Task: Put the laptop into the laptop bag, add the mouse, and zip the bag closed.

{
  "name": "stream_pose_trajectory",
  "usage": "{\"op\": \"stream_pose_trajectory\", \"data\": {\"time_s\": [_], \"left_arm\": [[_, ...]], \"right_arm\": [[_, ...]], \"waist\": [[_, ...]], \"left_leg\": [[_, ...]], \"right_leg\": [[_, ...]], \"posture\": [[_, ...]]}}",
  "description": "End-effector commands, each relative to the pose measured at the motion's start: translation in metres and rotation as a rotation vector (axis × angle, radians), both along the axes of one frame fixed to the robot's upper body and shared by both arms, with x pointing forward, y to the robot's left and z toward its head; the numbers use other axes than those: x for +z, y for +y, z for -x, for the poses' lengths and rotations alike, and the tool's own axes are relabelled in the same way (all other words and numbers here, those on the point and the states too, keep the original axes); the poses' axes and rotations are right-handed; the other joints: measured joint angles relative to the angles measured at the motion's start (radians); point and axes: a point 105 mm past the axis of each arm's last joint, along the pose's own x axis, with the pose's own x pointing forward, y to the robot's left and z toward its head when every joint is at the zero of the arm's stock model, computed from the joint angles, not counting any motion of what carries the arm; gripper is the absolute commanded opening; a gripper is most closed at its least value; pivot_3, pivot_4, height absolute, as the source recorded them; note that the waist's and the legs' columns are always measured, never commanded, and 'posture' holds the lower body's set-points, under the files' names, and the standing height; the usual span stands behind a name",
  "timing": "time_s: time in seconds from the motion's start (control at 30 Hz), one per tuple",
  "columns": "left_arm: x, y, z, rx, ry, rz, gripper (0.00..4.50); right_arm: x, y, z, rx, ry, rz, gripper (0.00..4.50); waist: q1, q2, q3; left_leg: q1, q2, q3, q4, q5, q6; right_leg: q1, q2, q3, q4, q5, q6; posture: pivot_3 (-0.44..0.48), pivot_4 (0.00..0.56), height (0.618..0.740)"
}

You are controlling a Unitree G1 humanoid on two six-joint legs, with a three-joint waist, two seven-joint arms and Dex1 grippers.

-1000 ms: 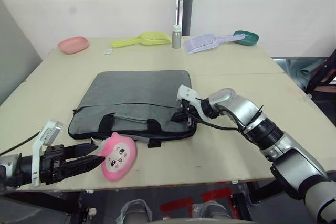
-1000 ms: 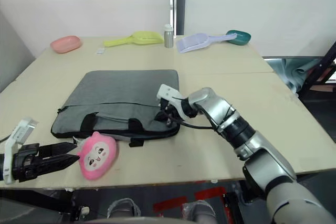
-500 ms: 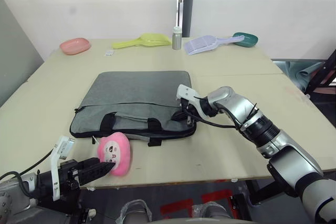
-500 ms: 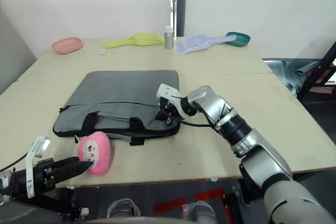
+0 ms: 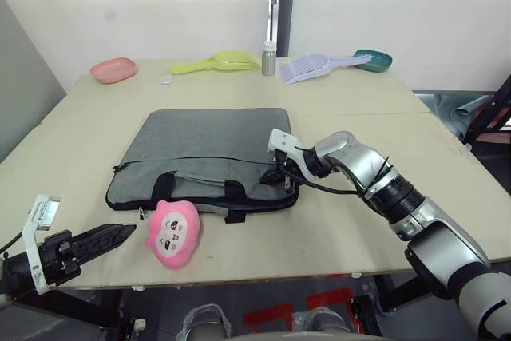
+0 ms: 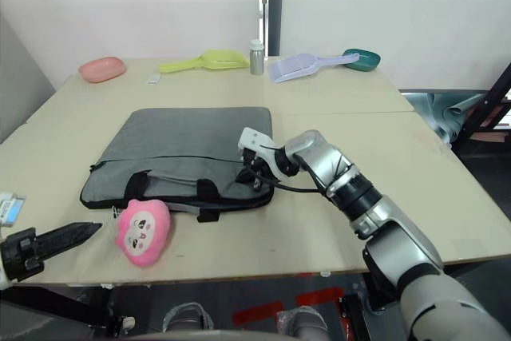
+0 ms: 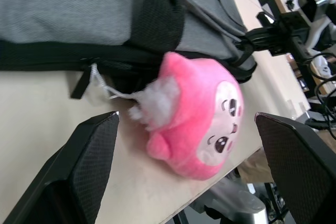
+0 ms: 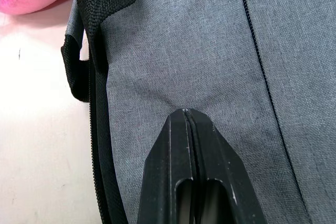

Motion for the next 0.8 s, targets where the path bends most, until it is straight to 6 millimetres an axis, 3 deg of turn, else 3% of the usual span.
{"op": "stream_pose_trajectory", "data": {"time_s": [0.03,0.33,0.5,0.6,0.8], "left_arm": [[-0.009,-0.006,-0.006,-0.003,0.007,-0.001,4.33],[-0.043,-0.035,-0.023,-0.051,0.083,0.034,4.33],[-0.050,-0.052,-0.027,-0.097,0.089,0.051,4.33],[-0.038,-0.066,-0.031,-0.143,0.045,0.125,3.56],[-0.032,-0.077,-0.028,-0.186,0.028,0.137,1.52]], "right_arm": [[-0.012,-0.009,-0.003,-0.046,0.022,0.058,0.06],[-0.009,-0.012,-0.003,-0.059,0.015,0.058,0.06],[-0.007,-0.012,-0.003,-0.064,0.011,0.056,0.06],[-0.007,-0.013,-0.003,-0.068,0.011,0.055,0.00],[-0.007,-0.016,-0.002,-0.073,0.012,0.057,0.00]], "waist": [[0.000,0.000,0.000],[0.003,0.000,-0.002],[0.011,0.001,-0.005],[0.012,0.002,-0.006],[0.011,0.001,-0.006]], "left_leg": [[0.000,0.000,0.000,0.000,0.000,0.000],[0.000,0.000,0.000,0.000,0.000,0.000],[0.000,0.000,0.000,0.000,0.000,0.000],[0.001,-0.001,0.000,0.000,0.000,0.000],[-0.001,0.000,0.000,0.000,0.000,0.000]], "right_leg": [[0.000,0.000,0.000,0.000,0.000,0.000],[0.000,0.000,0.000,0.000,0.000,0.000],[0.001,-0.001,0.000,0.000,0.000,0.000],[0.001,-0.001,0.000,0.000,0.000,0.000],[0.000,0.000,0.000,0.000,0.000,0.000]], "posture": [[0.000,0.150,0.740],[0.000,0.150,0.740],[0.000,0.150,0.740],[0.000,0.150,0.740],[0.000,0.150,0.740]]}}
